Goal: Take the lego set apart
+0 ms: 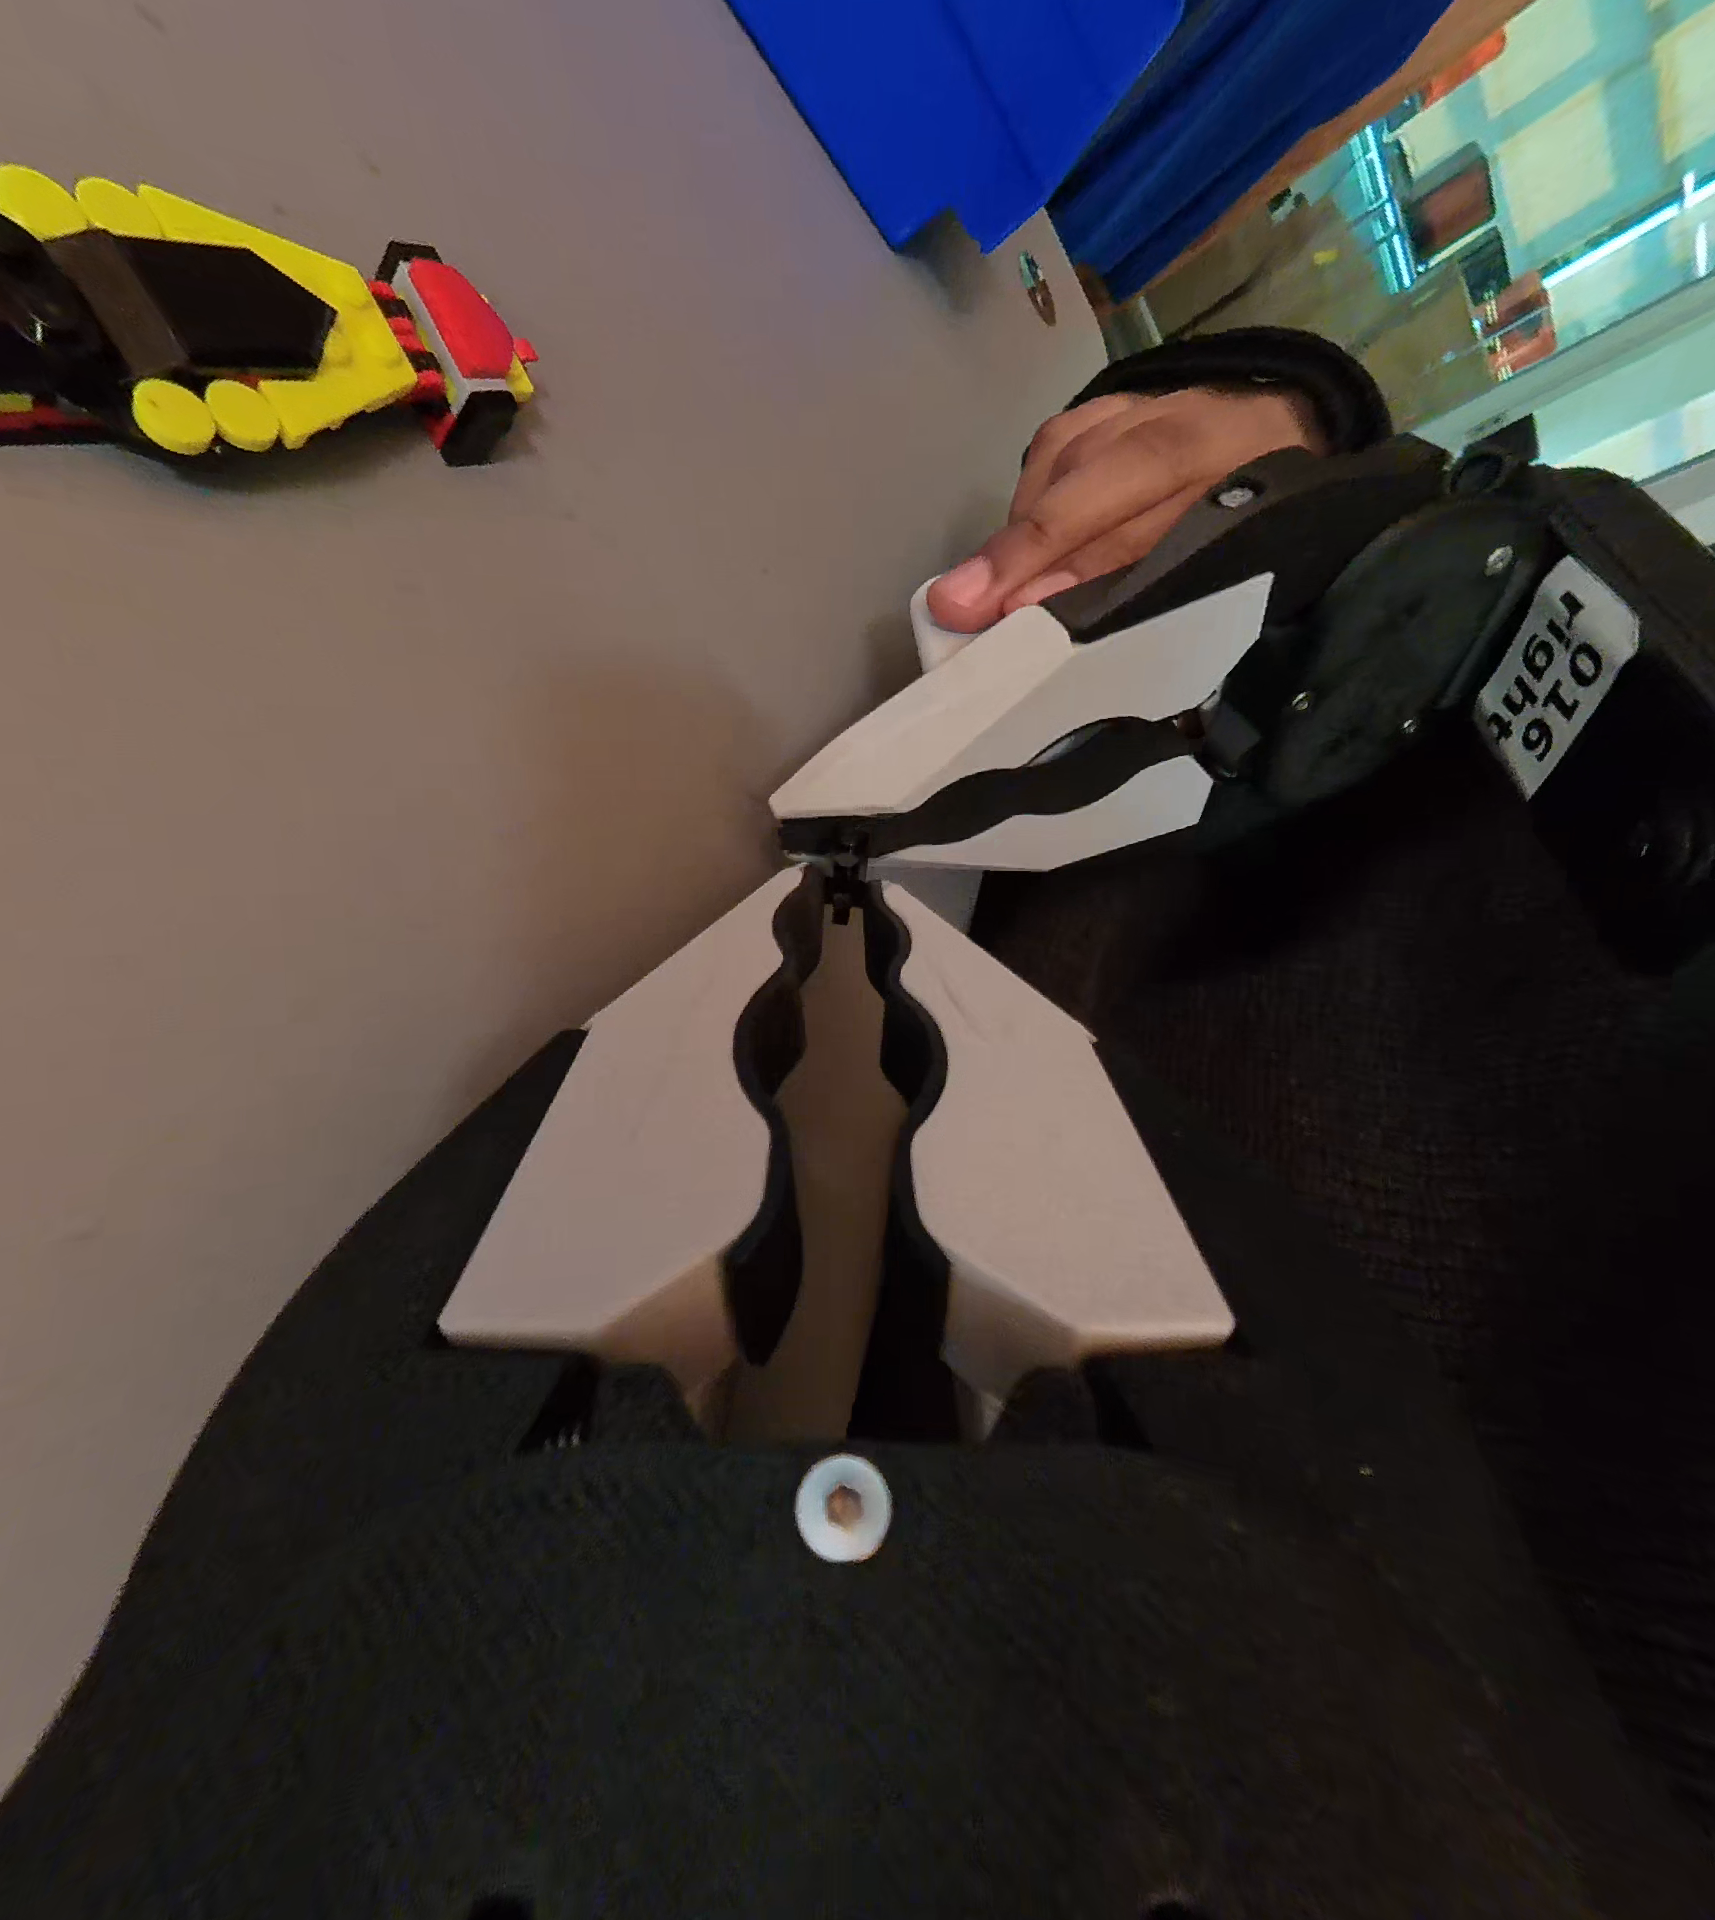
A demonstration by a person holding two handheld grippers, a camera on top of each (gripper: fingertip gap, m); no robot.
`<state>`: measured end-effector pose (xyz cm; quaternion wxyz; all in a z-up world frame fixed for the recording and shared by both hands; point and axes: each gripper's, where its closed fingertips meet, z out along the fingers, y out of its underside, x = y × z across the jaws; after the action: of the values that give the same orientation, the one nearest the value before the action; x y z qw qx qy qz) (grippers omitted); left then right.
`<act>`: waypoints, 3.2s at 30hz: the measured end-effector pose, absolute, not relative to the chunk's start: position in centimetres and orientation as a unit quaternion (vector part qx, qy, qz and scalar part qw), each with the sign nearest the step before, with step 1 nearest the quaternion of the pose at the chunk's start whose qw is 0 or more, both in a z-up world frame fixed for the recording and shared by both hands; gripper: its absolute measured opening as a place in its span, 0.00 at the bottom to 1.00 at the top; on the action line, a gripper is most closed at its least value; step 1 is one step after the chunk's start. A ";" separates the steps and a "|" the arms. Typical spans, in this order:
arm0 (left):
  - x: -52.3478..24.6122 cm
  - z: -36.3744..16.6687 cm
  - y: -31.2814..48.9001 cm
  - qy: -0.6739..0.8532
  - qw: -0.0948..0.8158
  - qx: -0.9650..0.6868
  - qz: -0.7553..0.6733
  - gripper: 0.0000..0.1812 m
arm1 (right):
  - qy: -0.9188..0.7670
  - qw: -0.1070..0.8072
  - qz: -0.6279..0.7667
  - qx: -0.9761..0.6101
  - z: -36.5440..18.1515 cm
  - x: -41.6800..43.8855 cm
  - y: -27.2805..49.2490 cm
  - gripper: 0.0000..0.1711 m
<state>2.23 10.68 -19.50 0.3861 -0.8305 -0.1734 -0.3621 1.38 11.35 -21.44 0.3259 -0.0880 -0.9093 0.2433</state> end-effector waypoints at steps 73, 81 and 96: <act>-0.1 -13.4 12.7 -0.219 0.567 -0.746 -0.273 0.03 | -0.820 0.337 0.369 -0.280 -15.2 -1.3 12.0 0.02; 0.2 -13.2 12.7 -0.186 0.565 -0.768 -0.236 0.04 | -0.786 0.255 0.446 -0.343 -14.6 -1.2 12.1 0.02; 1.8 -13.7 12.8 -0.203 0.541 -0.753 -0.315 0.00 | -0.725 0.285 0.508 -0.367 -12.2 -2.3 16.8 0.00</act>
<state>1.83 12.85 -13.73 0.5410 -0.7528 -0.2029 -0.3152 -2.33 16.84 -12.23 0.2846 -0.3674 -0.7252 0.5080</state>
